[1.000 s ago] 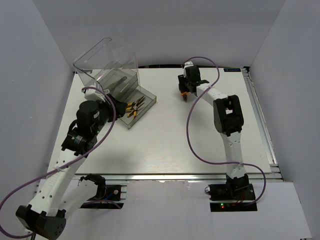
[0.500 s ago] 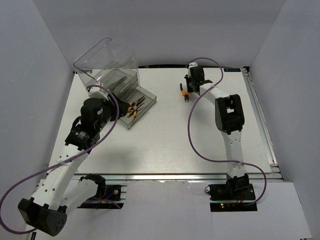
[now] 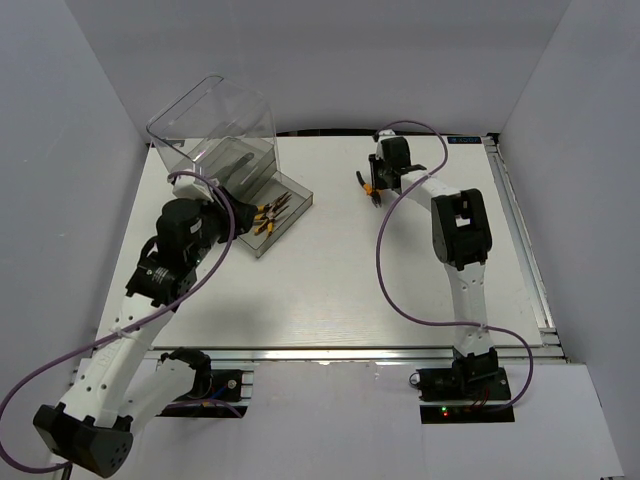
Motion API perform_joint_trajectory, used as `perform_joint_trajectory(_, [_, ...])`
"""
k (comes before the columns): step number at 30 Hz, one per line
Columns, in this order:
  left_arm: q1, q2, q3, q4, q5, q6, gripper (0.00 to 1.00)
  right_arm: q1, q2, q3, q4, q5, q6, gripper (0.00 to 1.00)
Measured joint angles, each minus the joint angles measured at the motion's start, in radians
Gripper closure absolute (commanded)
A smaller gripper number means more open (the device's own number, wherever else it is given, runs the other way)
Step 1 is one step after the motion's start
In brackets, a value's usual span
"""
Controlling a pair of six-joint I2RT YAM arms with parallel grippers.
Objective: Sort the tools into containers
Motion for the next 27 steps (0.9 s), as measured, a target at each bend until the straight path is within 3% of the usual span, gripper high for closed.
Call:
perform_joint_trajectory(2, [0.000,-0.010,0.000,0.000,0.000,-0.001,0.38,0.000,-0.012,-0.023,0.012,-0.004,0.000,0.73])
perform_joint_trajectory(6, [0.000,-0.027,0.000,0.000,0.000,-0.005,0.38,-0.002,-0.034,-0.053,0.014,-0.024,0.000,0.99])
perform_joint_trajectory(13, [0.000,-0.049,0.000,0.000,0.000,-0.016,0.38,0.006,-0.063,-0.061,-0.042,-0.162,0.001,1.00])
perform_joint_trajectory(18, [0.000,-0.069,0.000,-0.001,-0.001,-0.019,0.38,0.079,-0.147,-0.095,-0.055,-0.291,-0.053,1.00])
perform_joint_trajectory(27, [0.000,-0.143,0.033,-0.039,-0.055,-0.004,0.39,0.342,-0.337,-0.131,0.015,-0.457,-0.463,1.00])
